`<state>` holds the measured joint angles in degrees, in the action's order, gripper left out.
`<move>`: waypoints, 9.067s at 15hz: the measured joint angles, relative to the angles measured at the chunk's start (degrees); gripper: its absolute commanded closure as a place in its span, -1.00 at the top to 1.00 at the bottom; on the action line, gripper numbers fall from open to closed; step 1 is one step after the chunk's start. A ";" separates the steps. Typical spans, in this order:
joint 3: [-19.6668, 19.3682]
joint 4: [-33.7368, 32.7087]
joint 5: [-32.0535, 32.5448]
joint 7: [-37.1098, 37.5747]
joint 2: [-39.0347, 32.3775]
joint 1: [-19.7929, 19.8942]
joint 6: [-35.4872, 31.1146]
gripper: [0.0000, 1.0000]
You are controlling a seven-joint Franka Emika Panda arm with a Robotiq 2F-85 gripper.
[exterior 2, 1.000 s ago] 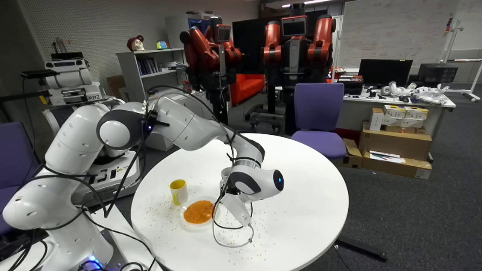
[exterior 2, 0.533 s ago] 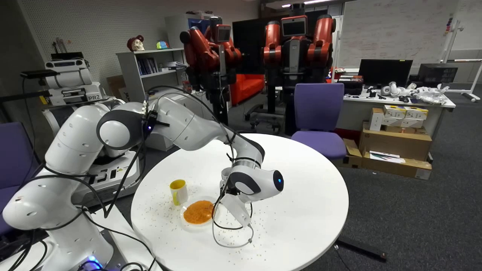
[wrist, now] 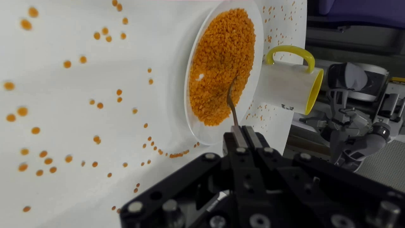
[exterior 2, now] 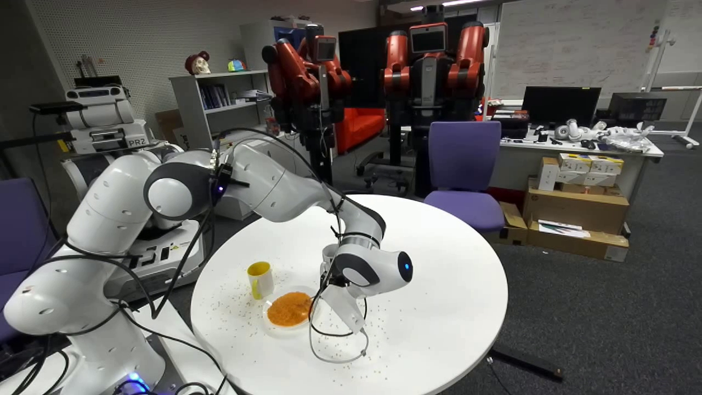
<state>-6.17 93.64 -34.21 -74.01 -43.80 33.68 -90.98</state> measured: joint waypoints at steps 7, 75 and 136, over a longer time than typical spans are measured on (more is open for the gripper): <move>0.61 -1.35 -2.70 -6.62 -2.53 1.33 0.14 -0.98; 2.29 -4.34 -4.99 -10.34 -6.97 3.85 10.59 -0.98; 3.80 -6.65 0.30 -0.63 -1.58 -13.57 18.96 -0.98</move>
<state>-2.38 86.99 -33.91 -74.64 -45.38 20.11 -72.01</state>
